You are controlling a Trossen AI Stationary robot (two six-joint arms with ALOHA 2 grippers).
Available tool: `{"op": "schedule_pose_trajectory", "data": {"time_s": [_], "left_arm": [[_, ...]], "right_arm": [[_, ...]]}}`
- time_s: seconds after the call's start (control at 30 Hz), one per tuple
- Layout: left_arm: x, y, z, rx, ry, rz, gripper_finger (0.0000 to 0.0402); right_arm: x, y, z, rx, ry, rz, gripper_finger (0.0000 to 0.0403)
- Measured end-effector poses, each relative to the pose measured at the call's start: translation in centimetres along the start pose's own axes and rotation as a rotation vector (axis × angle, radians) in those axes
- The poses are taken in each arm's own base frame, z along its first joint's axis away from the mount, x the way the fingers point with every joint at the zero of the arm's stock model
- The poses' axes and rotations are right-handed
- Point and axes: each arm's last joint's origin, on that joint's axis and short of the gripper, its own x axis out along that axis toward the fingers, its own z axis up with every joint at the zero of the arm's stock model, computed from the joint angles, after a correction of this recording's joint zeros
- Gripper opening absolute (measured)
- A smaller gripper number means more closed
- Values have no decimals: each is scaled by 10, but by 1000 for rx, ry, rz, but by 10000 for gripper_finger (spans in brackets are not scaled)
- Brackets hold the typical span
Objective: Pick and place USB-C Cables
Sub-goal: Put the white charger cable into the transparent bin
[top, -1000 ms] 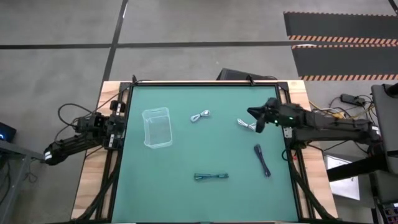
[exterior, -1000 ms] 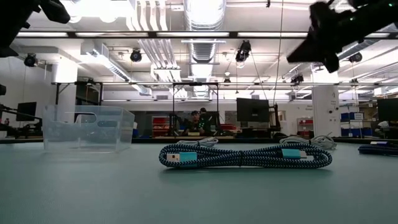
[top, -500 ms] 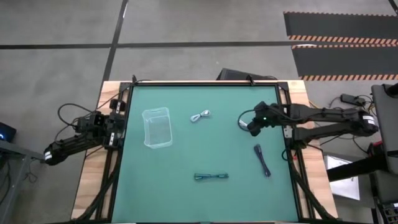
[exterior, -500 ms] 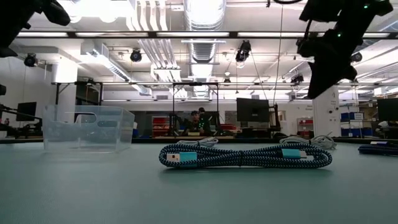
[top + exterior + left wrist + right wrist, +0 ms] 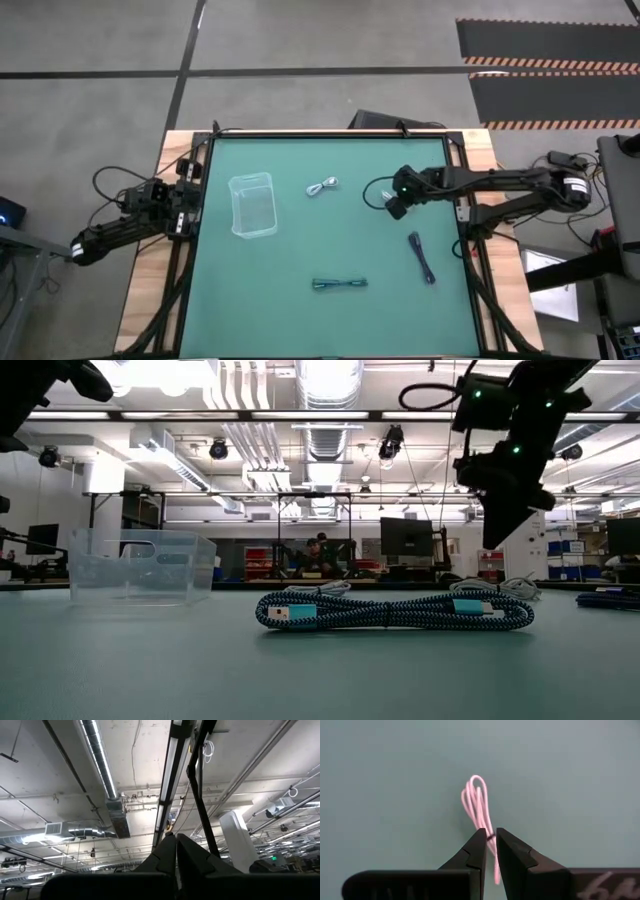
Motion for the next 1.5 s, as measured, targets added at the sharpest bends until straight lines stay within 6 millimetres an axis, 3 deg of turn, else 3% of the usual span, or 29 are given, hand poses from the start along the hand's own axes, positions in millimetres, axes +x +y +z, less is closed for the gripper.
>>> {"op": "schedule_pose_trajectory", "data": {"time_s": [0.2,0.57,0.77,1.13,1.5], "left_arm": [[0,0,0,0,0,0,0],[0,0,0,-2,2,1,0],[0,0,0,-2,2,1,0],[0,0,0,-2,2,1,0],[0,0,-1,-8,13,3,0]], "right_arm": [[7,-2,13,12,63,15,52],[26,4,26,-42,160,38,173],[42,7,25,-77,211,-9,200],[66,8,22,-137,280,-85,161],[73,9,20,-153,308,-81,57]]}}
